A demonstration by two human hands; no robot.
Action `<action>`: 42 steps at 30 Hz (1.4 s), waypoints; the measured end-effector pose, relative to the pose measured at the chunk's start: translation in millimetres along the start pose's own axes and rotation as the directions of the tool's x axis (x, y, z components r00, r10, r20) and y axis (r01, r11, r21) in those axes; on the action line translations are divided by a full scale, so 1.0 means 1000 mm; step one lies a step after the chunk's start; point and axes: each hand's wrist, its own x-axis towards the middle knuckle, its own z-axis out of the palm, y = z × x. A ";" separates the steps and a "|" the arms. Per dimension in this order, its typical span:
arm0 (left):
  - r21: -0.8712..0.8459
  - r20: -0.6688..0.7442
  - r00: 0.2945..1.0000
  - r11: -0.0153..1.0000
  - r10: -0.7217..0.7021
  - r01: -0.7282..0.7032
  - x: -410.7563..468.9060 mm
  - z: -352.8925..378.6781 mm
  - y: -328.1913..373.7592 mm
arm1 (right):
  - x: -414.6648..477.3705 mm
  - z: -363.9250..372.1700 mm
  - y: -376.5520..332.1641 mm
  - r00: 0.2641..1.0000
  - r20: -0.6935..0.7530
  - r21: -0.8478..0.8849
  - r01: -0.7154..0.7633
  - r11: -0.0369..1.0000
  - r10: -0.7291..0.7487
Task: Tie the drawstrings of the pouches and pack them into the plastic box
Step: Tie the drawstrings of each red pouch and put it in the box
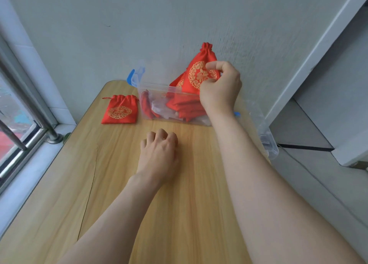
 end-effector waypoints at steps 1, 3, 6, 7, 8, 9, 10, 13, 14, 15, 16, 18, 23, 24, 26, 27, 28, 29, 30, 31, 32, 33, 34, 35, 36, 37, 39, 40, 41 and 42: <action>0.005 -0.001 1.000 1.000 0.002 -0.002 0.000 0.001 0.000 | 0.007 0.003 0.002 1.000 -0.003 -0.015 -0.017 1.000 0.017; 0.007 -0.003 1.000 1.000 0.003 -0.003 0.000 0.002 -0.001 | 0.020 0.008 0.009 0.999 0.021 -0.080 -0.022 0.997 0.024; 0.021 -0.004 1.000 1.000 0.013 -0.013 0.000 0.003 -0.002 | 0.029 0.017 0.021 0.991 0.131 -0.314 0.014 0.949 0.029; 0.029 -0.001 1.000 0.999 0.015 -0.015 0.001 0.003 -0.002 | 0.029 0.020 0.020 0.989 0.144 -0.386 0.040 0.922 0.017; 0.035 0.000 1.000 0.999 0.017 -0.017 0.001 0.003 -0.002 | 0.025 0.021 0.018 0.988 0.153 -0.435 0.069 0.898 -0.002; 0.037 0.003 1.000 0.999 0.020 -0.020 0.002 0.003 -0.002 | 0.022 0.023 0.014 0.984 0.173 -0.463 0.109 0.879 -0.031; 0.039 0.008 1.000 0.999 0.018 -0.019 0.001 0.003 -0.002 | 0.018 0.025 0.012 0.974 0.217 -0.480 0.162 0.862 -0.063; 0.038 0.002 1.000 0.999 0.029 -0.029 0.001 0.002 -0.004 | 0.004 0.030 0.012 0.929 0.364 -0.556 0.273 0.785 -0.065; 0.032 0.004 0.999 0.999 0.034 -0.034 0.001 0.002 -0.006 | 0.001 0.029 0.012 0.917 0.395 -0.600 0.295 0.744 -0.045; 0.022 0.010 0.999 0.999 0.038 -0.038 0.002 0.001 -0.007 | 0.000 0.028 0.012 0.909 0.415 -0.629 0.308 0.714 -0.026; 0.011 0.019 0.999 0.999 0.041 -0.042 0.002 0.000 -0.009 | -0.001 0.028 0.012 0.907 0.420 -0.644 0.304 0.702 -0.007; -0.005 0.033 0.999 1.000 0.031 -0.031 0.002 -0.003 -0.013 | -0.003 0.030 0.008 0.920 0.391 -0.653 0.273 0.706 0.006; -0.052 0.018 0.985 0.983 -0.173 0.174 0.003 -0.018 -0.030 | -0.034 0.041 0.000 0.883 0.261 -0.549 0.469 0.692 -0.391; -0.099 0.013 0.970 0.965 -0.242 0.242 0.005 -0.022 -0.036 | -0.043 0.044 0.000 0.830 0.268 -0.460 0.556 0.692 -0.489; -0.189 -0.020 0.926 0.911 -0.378 0.368 0.004 -0.028 -0.056 | -0.062 0.056 -0.002 0.708 0.357 -0.248 0.700 0.670 -0.609; -0.238 -0.040 0.903 0.882 -0.427 0.406 0.003 -0.031 -0.065 | -0.070 0.061 -0.002 0.656 0.450 -0.170 0.729 0.663 -0.606; -0.308 -0.055 0.879 0.845 -0.474 0.437 0.001 -0.033 -0.075 | -0.078 0.067 -0.003 0.610 0.562 -0.115 0.726 0.678 -0.559; -0.404 -0.058 0.849 0.790 -0.525 0.461 -0.001 -0.037 -0.083 | -0.085 0.074 -0.004 0.565 0.672 -0.090 0.705 0.704 -0.479; -0.503 -0.048 0.817 0.720 -0.575 0.477 -0.003 -0.041 -0.086 | -0.091 0.079 -0.004 0.520 0.762 -0.102 0.685 0.721 -0.386; -0.591 -0.039 0.782 0.645 -0.622 0.484 -0.005 -0.045 -0.088 | -0.097 0.085 -0.004 0.476 0.823 -0.123 0.682 0.721 -0.310; -0.654 -0.032 0.751 0.582 -0.659 0.483 -0.006 -0.049 -0.090 | -0.104 0.092 -0.005 0.441 0.860 -0.134 0.679 0.722 -0.255; -0.702 -0.025 0.725 0.529 -0.688 0.477 -0.006 -0.052 -0.088 | -0.108 0.096 -0.005 0.410 0.890 -0.145 0.668 0.730 -0.198; -0.732 -0.016 0.704 0.488 -0.710 0.476 -0.007 -0.054 -0.089 | -0.114 0.103 -0.006 0.381 0.914 -0.159 0.650 0.743 -0.137; -0.751 -0.015 0.695 0.467 -0.719 0.466 -0.007 -0.055 -0.088 | -0.117 0.107 -0.005 0.356 0.931 -0.183 0.633 0.752 -0.073; -0.765 -0.014 0.690 0.453 -0.723 0.459 -0.007 -0.056 -0.088 | -0.121 0.112 -0.005 0.333 0.943 -0.208 0.623 0.754 -0.015; -0.772 -0.010 0.689 0.444 -0.725 0.456 -0.008 -0.057 -0.088 | -0.125 0.115 -0.005 0.323 0.946 -0.239 0.615 0.752 0.036; -0.778 0.001 0.695 0.436 -0.719 0.453 -0.008 -0.058 -0.087 | -0.131 0.118 -0.002 0.353 0.934 -0.274 0.601 0.750 0.059; -0.777 0.007 0.695 0.434 -0.719 0.456 -0.009 -0.059 -0.087 | -0.133 0.118 -0.002 0.385 0.922 -0.275 0.590 0.759 0.035; -0.772 0.010 0.693 0.434 -0.721 0.464 -0.010 -0.060 -0.086 | -0.135 0.116 -0.001 0.428 0.904 -0.266 0.574 0.774 -0.007; -0.767 0.015 0.691 0.434 -0.723 0.472 -0.011 -0.061 -0.087 | -0.137 0.113 -0.003 0.483 0.874 -0.257 0.549 0.795 -0.051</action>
